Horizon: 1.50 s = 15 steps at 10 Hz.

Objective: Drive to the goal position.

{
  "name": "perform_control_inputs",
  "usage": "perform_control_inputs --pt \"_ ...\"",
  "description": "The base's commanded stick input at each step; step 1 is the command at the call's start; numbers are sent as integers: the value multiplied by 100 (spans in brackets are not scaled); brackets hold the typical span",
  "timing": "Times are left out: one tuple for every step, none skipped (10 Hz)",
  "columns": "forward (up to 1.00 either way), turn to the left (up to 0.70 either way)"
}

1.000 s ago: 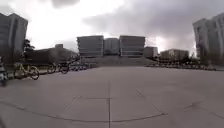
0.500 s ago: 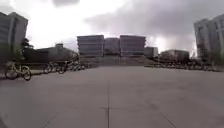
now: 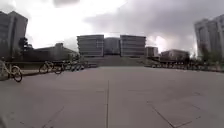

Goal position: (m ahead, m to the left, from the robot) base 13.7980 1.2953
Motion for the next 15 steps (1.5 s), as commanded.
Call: perform_control_inputs --pt "100 0" --pt "100 0" --pt "100 0" --pt "100 0" --pt "100 0" --pt "100 0" --pt "100 0" --pt "100 0" --pt "100 0" --pt "100 0" --pt "100 0" --pt "100 0" --pt "100 0" --pt "100 0" --pt "100 0"
